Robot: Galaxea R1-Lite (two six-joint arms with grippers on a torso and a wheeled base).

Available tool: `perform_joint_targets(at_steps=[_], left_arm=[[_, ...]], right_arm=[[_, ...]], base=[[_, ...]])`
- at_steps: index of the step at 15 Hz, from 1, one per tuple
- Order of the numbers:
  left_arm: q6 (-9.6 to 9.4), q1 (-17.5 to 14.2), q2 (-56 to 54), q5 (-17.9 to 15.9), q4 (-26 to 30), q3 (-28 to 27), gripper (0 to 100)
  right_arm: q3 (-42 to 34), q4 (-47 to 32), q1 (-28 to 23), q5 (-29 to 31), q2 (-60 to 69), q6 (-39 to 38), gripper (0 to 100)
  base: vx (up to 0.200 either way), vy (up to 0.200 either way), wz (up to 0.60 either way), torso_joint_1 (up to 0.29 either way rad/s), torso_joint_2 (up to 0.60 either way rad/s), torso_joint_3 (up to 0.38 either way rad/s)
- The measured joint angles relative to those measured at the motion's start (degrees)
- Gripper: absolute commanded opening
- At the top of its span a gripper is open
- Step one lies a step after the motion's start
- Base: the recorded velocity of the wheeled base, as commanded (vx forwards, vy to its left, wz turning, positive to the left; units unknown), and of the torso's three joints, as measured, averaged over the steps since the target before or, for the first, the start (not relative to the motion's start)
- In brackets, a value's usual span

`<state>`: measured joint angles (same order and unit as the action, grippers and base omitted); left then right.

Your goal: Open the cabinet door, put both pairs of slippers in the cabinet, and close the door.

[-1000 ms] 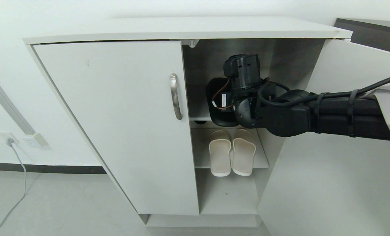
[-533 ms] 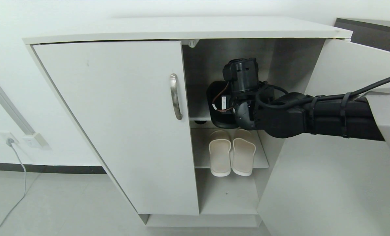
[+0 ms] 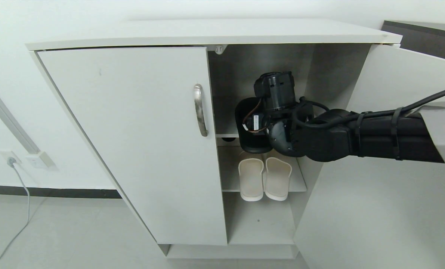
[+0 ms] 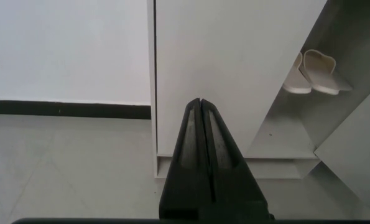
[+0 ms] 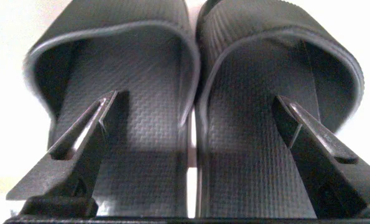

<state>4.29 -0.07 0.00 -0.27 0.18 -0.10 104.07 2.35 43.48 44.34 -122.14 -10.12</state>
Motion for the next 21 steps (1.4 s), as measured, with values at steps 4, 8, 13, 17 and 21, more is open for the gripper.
perform_joint_targets(at_steps=[4,8,13,17,21], left_arm=[[0.00,0.0,0.0,0.0,0.0,0.0,0],[0.00,0.0,0.0,0.0,0.0,0.0,0],[0.00,0.0,0.0,0.0,0.0,0.0,0],[0.00,0.0,0.0,0.0,0.0,0.0,0],[0.02,0.0,0.0,0.0,0.0,0.0,0]], right_arm=[[-5.8,0.3,1.9,0.2,4.6,-0.6,100],[-18.4,2.1,6.8,0.3,13.5,-2.2,100],[-36.9,15.4,13.8,-0.8,23.9,-0.6,0],[-43.6,20.9,15.5,-1.3,26.5,0.4,0],[-44.4,20.9,15.9,-1.2,26.7,0.5,0]], base=[[0.000,0.000,0.00,0.000,0.00,0.000],[0.000,0.000,0.00,0.000,0.00,0.000],[0.000,0.000,0.00,0.000,0.00,0.000],[0.000,0.000,0.00,0.000,0.00,0.000],[0.000,0.000,0.00,0.000,0.00,0.000]])
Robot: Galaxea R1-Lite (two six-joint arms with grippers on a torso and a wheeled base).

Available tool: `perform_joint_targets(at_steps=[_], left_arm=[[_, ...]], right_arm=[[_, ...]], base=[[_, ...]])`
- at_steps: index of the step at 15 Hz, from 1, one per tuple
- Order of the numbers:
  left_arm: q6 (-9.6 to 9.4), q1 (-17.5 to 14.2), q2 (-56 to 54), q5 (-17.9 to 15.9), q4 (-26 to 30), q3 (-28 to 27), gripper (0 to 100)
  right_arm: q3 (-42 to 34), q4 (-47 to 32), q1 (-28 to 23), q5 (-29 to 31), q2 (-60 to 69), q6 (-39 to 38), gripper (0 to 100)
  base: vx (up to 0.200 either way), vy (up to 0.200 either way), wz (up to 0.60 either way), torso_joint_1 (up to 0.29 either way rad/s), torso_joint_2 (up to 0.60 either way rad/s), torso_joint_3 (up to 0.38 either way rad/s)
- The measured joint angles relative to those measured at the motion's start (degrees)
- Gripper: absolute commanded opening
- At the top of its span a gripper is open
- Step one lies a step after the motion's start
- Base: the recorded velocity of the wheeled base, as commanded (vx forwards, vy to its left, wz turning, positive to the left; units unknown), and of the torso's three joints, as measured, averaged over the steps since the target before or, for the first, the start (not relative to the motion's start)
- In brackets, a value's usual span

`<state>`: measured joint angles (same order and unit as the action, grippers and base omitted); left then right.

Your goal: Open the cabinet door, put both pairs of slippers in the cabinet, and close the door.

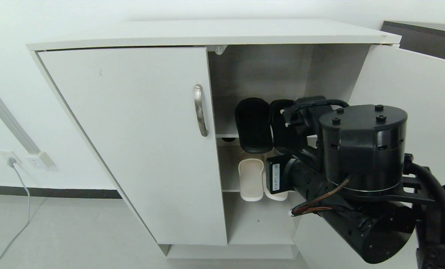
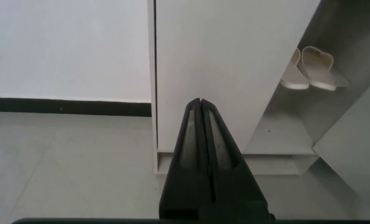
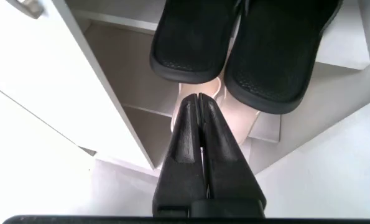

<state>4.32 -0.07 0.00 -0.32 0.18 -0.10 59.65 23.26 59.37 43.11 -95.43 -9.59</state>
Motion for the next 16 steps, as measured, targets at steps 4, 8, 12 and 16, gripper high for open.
perform_joint_targets(at_steps=[4,8,12,16], left_arm=[[-0.02,0.0,0.0,0.0,0.0,0.0,0],[-0.13,0.0,0.0,0.0,0.0,0.0,0],[-0.05,0.0,0.0,0.0,0.0,0.0,0],[-0.02,0.0,0.0,0.0,0.0,0.0,0]], right_arm=[[-0.1,0.0,0.1,0.0,-0.2,-0.1,0],[-0.2,0.6,-0.1,0.0,-1.2,-0.1,0],[-0.3,0.8,-0.4,0.1,-2.5,-0.3,0],[-0.2,0.8,-0.6,0.0,-3.6,-0.6,0]], base=[[0.000,0.000,0.00,0.000,0.00,0.000],[-0.200,0.000,0.00,0.007,0.00,-0.001],[-0.200,0.000,0.00,-0.001,0.00,0.002],[-0.200,0.000,0.00,-0.001,0.00,0.001]])
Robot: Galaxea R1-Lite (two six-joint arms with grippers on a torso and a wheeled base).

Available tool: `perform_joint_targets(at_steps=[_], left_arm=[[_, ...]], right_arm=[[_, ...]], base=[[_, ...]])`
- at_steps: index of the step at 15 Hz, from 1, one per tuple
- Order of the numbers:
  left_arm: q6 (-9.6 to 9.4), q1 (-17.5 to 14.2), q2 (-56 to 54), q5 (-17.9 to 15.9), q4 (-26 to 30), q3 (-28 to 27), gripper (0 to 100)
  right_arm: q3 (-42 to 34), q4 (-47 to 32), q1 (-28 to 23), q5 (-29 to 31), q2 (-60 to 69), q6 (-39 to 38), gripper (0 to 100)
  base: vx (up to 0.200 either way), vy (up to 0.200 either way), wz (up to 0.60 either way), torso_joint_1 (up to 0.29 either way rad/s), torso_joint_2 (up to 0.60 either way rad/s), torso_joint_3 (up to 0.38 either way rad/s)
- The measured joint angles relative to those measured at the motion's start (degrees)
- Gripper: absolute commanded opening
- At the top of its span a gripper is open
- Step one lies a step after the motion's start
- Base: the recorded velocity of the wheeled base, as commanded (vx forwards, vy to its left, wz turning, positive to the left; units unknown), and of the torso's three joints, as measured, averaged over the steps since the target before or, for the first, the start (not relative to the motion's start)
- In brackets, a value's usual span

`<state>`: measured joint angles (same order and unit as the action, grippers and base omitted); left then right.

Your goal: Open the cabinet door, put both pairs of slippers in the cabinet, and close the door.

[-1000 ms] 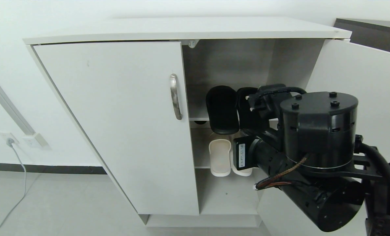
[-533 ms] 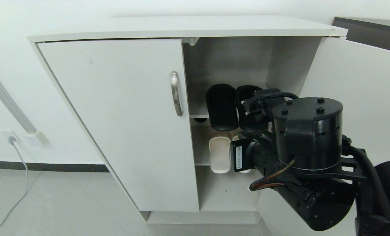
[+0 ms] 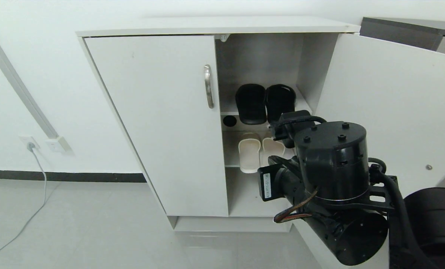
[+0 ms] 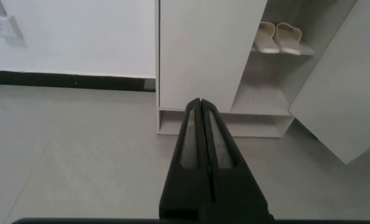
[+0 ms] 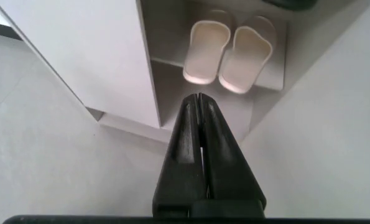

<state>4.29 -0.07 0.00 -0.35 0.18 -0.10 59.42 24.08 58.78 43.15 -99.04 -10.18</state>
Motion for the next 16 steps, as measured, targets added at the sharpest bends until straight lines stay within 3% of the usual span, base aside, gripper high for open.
perform_joint_targets(at_steps=[4,16], left_arm=[[0.00,0.0,0.0,0.0,0.0,0.0,0],[0.02,0.0,0.0,0.0,0.0,0.0,0]], right_arm=[[-0.5,0.0,-0.3,-0.2,-1.5,-0.2,0],[-5.5,9.5,-3.2,-8.3,-8.0,1.5,0]], base=[[-0.200,0.000,0.00,0.002,0.00,0.001],[0.000,0.000,0.00,0.000,0.00,0.000]])
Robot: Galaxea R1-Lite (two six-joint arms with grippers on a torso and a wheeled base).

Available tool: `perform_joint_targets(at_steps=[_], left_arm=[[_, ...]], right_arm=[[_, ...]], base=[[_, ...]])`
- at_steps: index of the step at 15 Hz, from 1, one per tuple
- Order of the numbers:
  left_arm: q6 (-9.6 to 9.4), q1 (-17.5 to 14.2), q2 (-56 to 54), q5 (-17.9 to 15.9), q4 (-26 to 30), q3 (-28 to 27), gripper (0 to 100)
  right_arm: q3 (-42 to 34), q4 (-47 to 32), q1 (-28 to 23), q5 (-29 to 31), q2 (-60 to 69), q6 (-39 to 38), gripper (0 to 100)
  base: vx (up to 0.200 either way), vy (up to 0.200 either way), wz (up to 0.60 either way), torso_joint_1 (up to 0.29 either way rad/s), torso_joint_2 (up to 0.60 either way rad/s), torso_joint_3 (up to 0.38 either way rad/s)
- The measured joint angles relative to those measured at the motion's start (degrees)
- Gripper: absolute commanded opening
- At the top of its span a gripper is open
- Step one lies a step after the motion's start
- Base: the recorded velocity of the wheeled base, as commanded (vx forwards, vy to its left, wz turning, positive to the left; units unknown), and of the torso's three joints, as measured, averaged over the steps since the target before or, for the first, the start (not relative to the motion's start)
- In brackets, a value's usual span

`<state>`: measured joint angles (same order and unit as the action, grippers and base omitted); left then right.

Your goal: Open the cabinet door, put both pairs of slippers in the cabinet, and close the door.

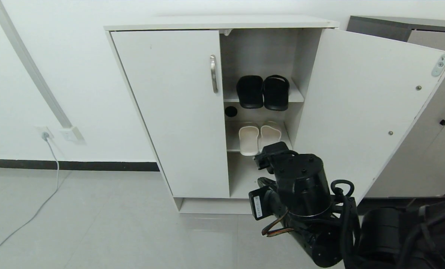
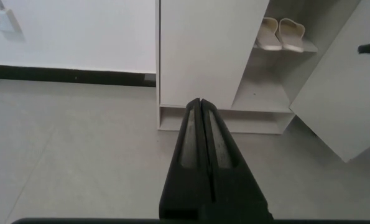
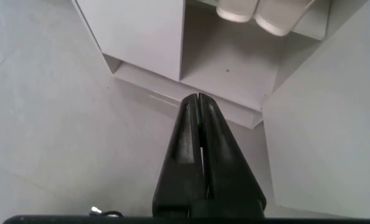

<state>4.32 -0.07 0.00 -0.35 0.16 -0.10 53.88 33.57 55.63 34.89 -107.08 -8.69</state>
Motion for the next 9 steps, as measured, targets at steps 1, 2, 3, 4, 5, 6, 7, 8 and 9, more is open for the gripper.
perform_joint_targets(at_steps=[1,2,3,4,5,6,7,8,9], left_arm=[[0.02,0.0,0.0,0.0,0.0,0.0,0],[0.02,0.0,0.0,0.0,0.0,0.0,0],[0.04,0.0,0.0,0.0,0.0,0.0,0],[0.04,0.0,0.0,0.0,0.0,0.0,0],[0.04,0.0,0.0,0.0,0.0,0.0,0],[0.02,0.0,0.0,0.0,0.0,0.0,0],[0.02,0.0,0.0,0.0,0.0,0.0,0],[0.00,0.0,0.0,0.0,0.1,0.0,0],[0.02,0.0,0.0,0.0,0.1,0.0,0]], right_arm=[[0.0,1.0,-0.3,-0.1,-1.2,0.1,0],[0.0,1.3,-0.5,-0.1,-2.1,0.2,0],[0.1,1.5,-0.8,-0.2,-2.9,0.2,0],[0.2,1.6,-1.0,-0.2,-3.5,0.2,0],[0.2,1.7,-1.2,-0.8,-4.0,0.2,0],[0.2,1.8,-1.4,-1.2,-4.3,0.2,0],[0.2,2.0,-1.5,-1.2,-4.5,0.2,0],[0.2,1.7,-1.6,-1.3,-4.7,0.2,0],[0.1,1.7,-1.9,-1.3,-4.9,0.2,0]], base=[[0.000,0.000,0.00,0.000,0.00,0.000],[0.000,0.000,0.00,0.000,0.00,0.000],[0.000,0.000,0.00,0.000,0.00,0.000],[0.000,0.000,0.00,0.000,0.00,0.000],[0.000,0.000,0.00,0.002,-0.19,-0.222],[0.000,0.000,0.00,0.002,-0.20,-0.300],[0.000,0.000,0.00,0.017,-0.12,-0.359],[0.000,0.000,0.00,0.041,-0.35,-0.373],[0.000,0.000,0.00,0.071,-0.58,-0.378]])
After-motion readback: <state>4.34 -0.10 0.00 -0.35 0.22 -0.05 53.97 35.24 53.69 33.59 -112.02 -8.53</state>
